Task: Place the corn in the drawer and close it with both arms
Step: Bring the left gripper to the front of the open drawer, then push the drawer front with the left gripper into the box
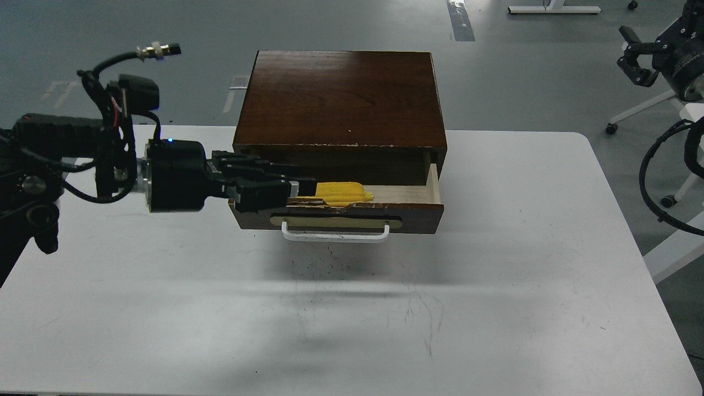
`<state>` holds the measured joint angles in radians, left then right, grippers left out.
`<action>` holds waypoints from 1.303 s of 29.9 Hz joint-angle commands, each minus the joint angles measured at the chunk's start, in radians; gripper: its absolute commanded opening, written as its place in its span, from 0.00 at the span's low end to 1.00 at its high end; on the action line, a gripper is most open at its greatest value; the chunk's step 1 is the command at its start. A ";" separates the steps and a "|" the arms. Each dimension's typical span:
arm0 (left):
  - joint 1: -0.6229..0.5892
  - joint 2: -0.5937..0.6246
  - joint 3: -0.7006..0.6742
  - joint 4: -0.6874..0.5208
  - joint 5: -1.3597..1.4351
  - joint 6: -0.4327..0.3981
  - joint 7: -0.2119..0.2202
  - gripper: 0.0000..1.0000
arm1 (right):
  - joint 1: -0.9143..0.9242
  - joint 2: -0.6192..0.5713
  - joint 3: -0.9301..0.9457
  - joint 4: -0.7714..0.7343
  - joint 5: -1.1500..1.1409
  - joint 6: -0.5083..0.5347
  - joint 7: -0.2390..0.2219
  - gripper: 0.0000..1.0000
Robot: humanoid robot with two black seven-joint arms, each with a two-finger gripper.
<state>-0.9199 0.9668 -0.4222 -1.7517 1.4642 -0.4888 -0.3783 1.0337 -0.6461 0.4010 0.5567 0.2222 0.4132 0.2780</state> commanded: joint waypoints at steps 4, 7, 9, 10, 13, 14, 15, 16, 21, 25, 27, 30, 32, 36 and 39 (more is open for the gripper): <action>0.006 -0.008 0.085 -0.012 0.085 0.000 0.004 0.00 | 0.000 0.026 0.004 0.008 -0.001 0.019 0.001 0.97; 0.006 -0.022 0.118 -0.012 0.120 0.000 0.001 0.00 | 0.002 0.031 0.004 0.003 -0.001 0.016 0.001 0.97; 0.007 -0.040 0.131 -0.011 0.143 0.000 0.002 0.00 | 0.002 0.031 0.004 0.003 -0.001 0.016 0.001 0.97; 0.013 -0.048 0.135 -0.008 0.165 0.000 0.002 0.00 | 0.000 0.031 0.002 0.002 -0.001 0.016 0.001 0.97; 0.024 -0.068 0.135 -0.005 0.205 0.000 0.002 0.00 | -0.003 0.031 0.002 -0.001 -0.003 0.015 0.000 0.97; 0.029 -0.086 0.135 0.007 0.235 0.000 0.002 0.00 | -0.003 0.031 0.002 -0.001 -0.003 0.016 0.000 0.97; 0.029 -0.108 0.135 0.032 0.263 0.000 0.002 0.00 | -0.003 0.031 0.004 -0.001 -0.001 0.018 -0.003 0.97; 0.029 -0.118 0.135 0.047 0.275 0.000 0.002 0.00 | -0.003 0.031 0.005 -0.001 -0.001 0.021 -0.003 0.97; 0.030 -0.158 0.137 0.101 0.318 0.000 0.001 0.00 | -0.056 0.034 0.021 -0.004 0.008 0.022 0.000 0.98; 0.033 -0.161 0.146 0.107 0.329 0.000 0.004 0.00 | -0.113 0.042 0.087 -0.012 0.008 0.022 0.000 0.98; 0.033 -0.163 0.145 0.110 0.337 0.000 0.004 0.00 | -0.123 0.046 0.104 -0.017 0.008 0.022 0.000 0.98; 0.032 -0.177 0.146 0.138 0.344 0.000 0.006 0.00 | -0.124 0.049 0.113 -0.020 0.008 0.024 0.000 0.98; 0.032 -0.177 0.145 0.139 0.344 0.000 0.009 0.00 | -0.123 0.049 0.113 -0.018 0.008 0.024 0.000 0.98; 0.032 -0.177 0.145 0.144 0.344 0.000 0.009 0.00 | -0.124 0.049 0.117 -0.020 0.008 0.024 0.000 0.98; 0.030 -0.177 0.145 0.159 0.344 0.000 0.009 0.00 | -0.124 0.049 0.117 -0.018 0.008 0.022 0.001 0.98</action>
<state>-0.8887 0.7900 -0.2768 -1.6029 1.8085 -0.4887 -0.3702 0.9105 -0.5968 0.5174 0.5377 0.2302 0.4373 0.2778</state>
